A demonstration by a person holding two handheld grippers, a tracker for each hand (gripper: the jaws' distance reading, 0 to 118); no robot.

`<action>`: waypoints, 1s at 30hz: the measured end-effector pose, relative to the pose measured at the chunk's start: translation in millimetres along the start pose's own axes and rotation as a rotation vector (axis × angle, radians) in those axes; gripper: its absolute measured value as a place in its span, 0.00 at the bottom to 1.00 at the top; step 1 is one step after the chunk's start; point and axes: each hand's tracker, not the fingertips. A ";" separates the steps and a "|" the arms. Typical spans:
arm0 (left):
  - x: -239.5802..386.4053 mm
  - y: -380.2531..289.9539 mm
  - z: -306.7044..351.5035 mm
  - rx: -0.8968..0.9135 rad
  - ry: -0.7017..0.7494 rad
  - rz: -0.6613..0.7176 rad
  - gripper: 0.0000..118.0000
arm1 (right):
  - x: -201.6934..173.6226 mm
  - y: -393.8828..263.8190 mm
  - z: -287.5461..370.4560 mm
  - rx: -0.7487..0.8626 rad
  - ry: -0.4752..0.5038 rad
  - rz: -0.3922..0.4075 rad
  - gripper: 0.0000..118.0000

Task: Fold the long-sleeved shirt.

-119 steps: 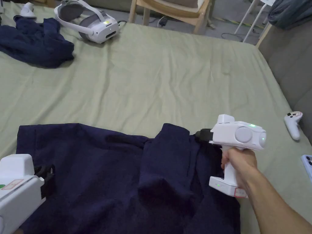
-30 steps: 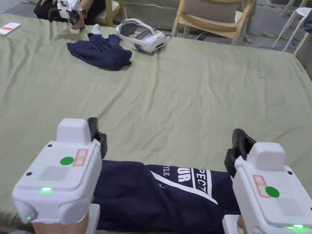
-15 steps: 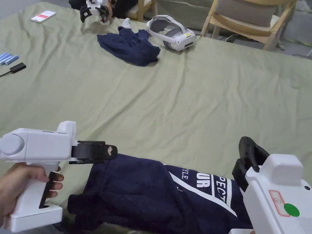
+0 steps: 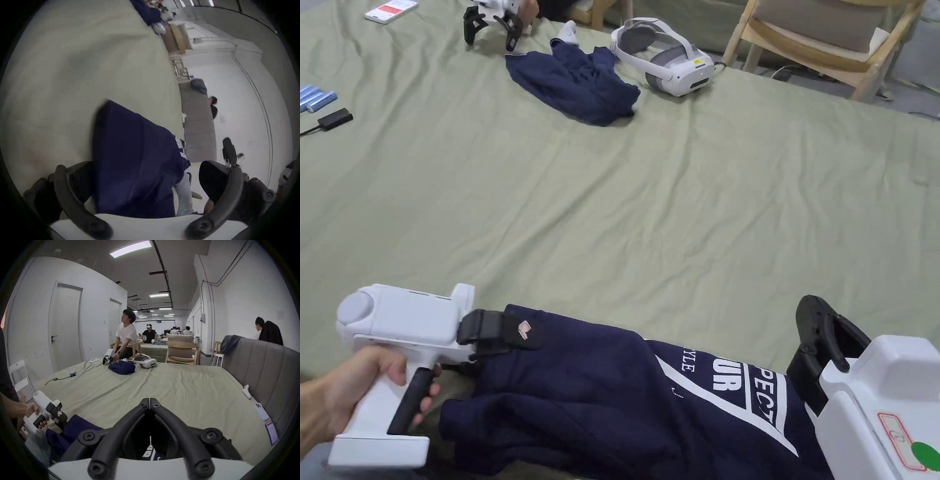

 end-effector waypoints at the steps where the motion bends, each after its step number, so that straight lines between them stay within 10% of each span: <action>1: 13.0 -6.3 -16.4 -0.027 0.025 -0.053 0.94 | -0.7 -0.6 -0.7 -0.003 0.000 0.001 0.00; 4: 26.7 -6.7 -31.2 -0.091 0.074 -0.186 0.85 | 0.2 -2.9 -0.5 -0.011 -0.002 -0.001 0.00; 5: 31.2 -7.6 -36.9 -0.090 0.059 -0.135 0.38 | 1.2 -3.4 -0.6 -0.014 -0.002 -0.009 0.00; 6: 30.6 -6.9 -42.7 -0.088 0.146 -0.083 0.12 | 2.7 -3.9 -0.7 -0.013 -0.001 -0.015 0.00; 13: 41.2 15.2 16.9 0.086 0.070 -0.092 0.11 | 14.9 -3.0 0.6 -0.008 -0.030 -0.036 0.00; 30: 102.3 47.4 166.3 0.284 0.385 -0.197 0.11 | 23.2 -4.2 -9.4 -0.013 -0.054 -0.073 0.00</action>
